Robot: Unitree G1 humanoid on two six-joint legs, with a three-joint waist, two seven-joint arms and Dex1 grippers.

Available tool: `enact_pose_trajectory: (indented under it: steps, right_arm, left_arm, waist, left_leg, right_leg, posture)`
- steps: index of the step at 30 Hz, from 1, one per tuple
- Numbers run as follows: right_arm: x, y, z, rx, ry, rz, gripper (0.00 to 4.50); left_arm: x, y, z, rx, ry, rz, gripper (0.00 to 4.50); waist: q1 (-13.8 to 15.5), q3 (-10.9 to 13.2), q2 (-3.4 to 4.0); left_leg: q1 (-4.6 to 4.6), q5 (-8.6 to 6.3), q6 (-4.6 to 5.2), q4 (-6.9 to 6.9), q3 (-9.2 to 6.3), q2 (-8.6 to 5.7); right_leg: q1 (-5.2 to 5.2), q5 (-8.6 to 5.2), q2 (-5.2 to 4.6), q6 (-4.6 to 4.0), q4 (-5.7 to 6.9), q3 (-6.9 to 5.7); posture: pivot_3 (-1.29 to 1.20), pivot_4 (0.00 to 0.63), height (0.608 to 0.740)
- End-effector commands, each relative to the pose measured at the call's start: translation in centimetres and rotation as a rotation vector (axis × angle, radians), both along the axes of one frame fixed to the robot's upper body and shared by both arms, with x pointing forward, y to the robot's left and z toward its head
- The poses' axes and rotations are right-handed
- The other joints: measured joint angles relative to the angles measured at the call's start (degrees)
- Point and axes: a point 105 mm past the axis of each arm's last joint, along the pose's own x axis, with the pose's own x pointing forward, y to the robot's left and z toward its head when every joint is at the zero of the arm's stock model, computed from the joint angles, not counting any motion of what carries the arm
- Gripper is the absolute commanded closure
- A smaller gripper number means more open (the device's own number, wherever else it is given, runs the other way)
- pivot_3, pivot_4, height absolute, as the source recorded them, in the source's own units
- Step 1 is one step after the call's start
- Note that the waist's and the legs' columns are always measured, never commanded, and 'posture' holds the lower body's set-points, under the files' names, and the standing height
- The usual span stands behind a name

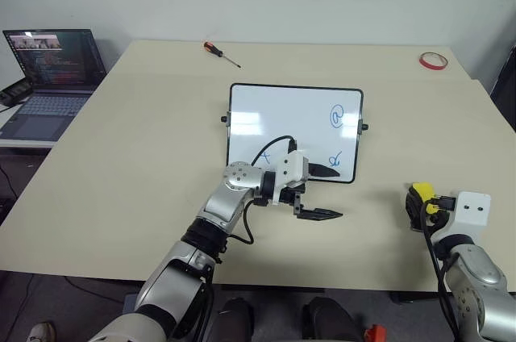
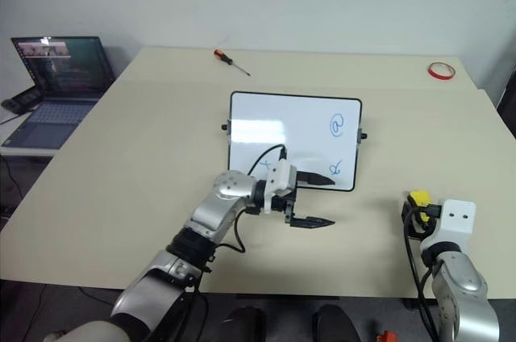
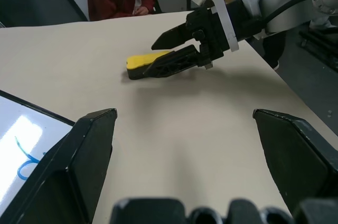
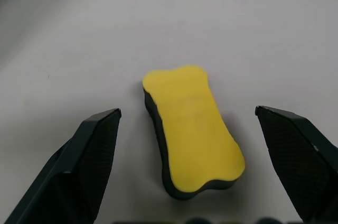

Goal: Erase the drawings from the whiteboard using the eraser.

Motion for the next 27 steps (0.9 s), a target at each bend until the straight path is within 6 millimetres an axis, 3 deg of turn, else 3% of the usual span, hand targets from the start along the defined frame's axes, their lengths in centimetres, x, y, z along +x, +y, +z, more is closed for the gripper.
enact_pose_trajectory:
  steps: [1,11,14,21,22,27]
  right_arm:
    - [0.4,-0.61,1.18,-0.017,-0.05,-0.005,0.03]
    - [0.51,-0.79,0.94,0.016,-0.047,-0.012,0.03]
    - [0.52,-0.76,0.89,0.016,-0.046,-0.009,0.68]
    - [0.44,-0.82,0.85,0.017,-0.047,-0.012,3.11]
    - [0.46,-0.84,0.86,0.017,-0.048,-0.013,3.29]
    - [0.53,-0.85,0.9,0.015,-0.05,-0.014,3.32]
  left_arm:
    - [-0.1,-0.17,0.9,-0.016,-0.036,-0.005,0.0]
    - [0.0,-0.11,0.99,-0.015,-0.039,0.006,0.0]
    - [0.06,-0.14,0.99,-0.015,-0.042,0.009,0.0]
    - [0.05,-0.16,0.99,-0.014,-0.045,0.009,0.0]
    - [0.07,-0.17,1.01,-0.015,-0.045,0.01,0.0]
    - [0.1,-0.17,1.02,-0.014,-0.046,0.011,0.0]
  waist:
    - [0.0,0.0,0.0]
    - [0.0,0.0,0.0]
    - [0.0,0.0,0.0]
    - [0.0,0.0,0.01]
    - [0.0,0.0,0.01]
    - [0.0,0.0,0.01]
  left_leg:
    - [0.0,0.0,0.0,0.01,0.0,0.0]
    - [0.0,0.0,0.0,0.02,-0.01,0.0]
    - [0.0,0.0,0.0,0.02,-0.01,0.0]
    - [0.0,0.0,0.0,0.03,0.0,0.0]
    - [0.0,0.0,0.0,0.03,-0.01,0.0]
    - [0.0,0.0,0.0,0.04,-0.01,0.0]
  right_leg:
    - [0.0,0.0,0.0,0.0,0.0,0.0]
    - [0.0,0.0,0.0,0.0,0.02,0.0]
    - [0.01,0.0,0.0,0.0,0.02,0.0]
    - [0.01,0.0,0.0,0.0,0.02,0.0]
    - [0.01,0.0,0.0,0.0,0.02,0.0]
    - [0.01,0.0,0.0,0.0,0.03,0.01]
  posture:
    - [0.0,0.15,0.74]
    - [0.0,0.15,0.74]
    - [0.0,0.15,0.74]
    - [0.0,0.15,0.74]
    - [0.0,0.15,0.74]
    - [0.0,0.15,0.74]
